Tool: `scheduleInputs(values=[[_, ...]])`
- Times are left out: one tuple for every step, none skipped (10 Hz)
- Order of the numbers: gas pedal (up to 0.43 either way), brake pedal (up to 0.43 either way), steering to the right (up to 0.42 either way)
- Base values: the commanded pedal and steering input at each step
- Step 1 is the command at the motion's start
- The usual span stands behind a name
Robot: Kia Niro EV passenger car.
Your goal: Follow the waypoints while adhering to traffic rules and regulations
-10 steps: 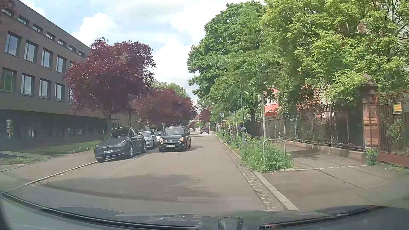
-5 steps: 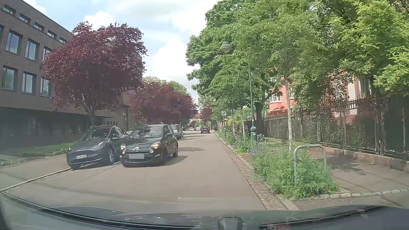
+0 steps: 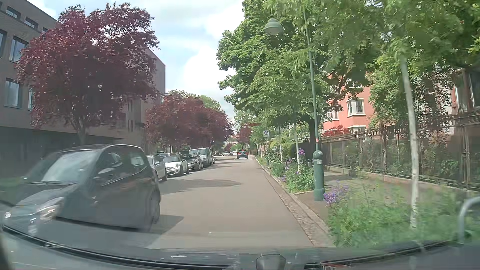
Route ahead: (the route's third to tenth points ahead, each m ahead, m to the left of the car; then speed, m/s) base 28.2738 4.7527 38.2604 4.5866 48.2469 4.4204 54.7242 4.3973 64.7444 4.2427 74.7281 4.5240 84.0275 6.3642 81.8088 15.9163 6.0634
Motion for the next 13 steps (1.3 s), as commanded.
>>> scheduleInputs(values=[[0.110,0.000,-0.015],[0.110,0.000,-0.018],[0.110,0.000,-0.022],[0.110,0.000,-0.024],[0.110,0.000,-0.024],[0.110,0.000,-0.025],[0.110,0.000,-0.026],[0.110,0.000,-0.026],[0.110,0.000,-0.025],[0.079,0.000,-0.023],[0.059,0.000,-0.021],[0.047,0.000,-0.018],[0.039,0.000,-0.013]])
